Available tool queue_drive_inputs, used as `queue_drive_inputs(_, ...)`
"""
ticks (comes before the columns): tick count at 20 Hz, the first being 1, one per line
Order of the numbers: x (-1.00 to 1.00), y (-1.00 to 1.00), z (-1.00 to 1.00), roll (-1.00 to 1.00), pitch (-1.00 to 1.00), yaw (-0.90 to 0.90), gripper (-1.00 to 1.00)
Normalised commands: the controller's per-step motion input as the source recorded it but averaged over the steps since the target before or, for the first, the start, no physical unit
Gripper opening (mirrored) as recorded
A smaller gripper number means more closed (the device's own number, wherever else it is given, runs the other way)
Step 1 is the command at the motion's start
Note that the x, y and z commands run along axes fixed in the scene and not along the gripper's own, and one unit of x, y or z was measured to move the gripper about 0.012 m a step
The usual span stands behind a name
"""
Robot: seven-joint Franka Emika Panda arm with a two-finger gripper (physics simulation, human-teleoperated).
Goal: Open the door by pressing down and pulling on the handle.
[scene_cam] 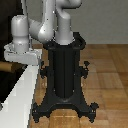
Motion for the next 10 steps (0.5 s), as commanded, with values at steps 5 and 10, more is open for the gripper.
queue_drive_inputs(5,0.00,0.00,-0.20,0.00,-0.09,0.00,-1.00)
queue_drive_inputs(10,0.00,0.00,-0.40,0.00,-0.06,0.00,-1.00)
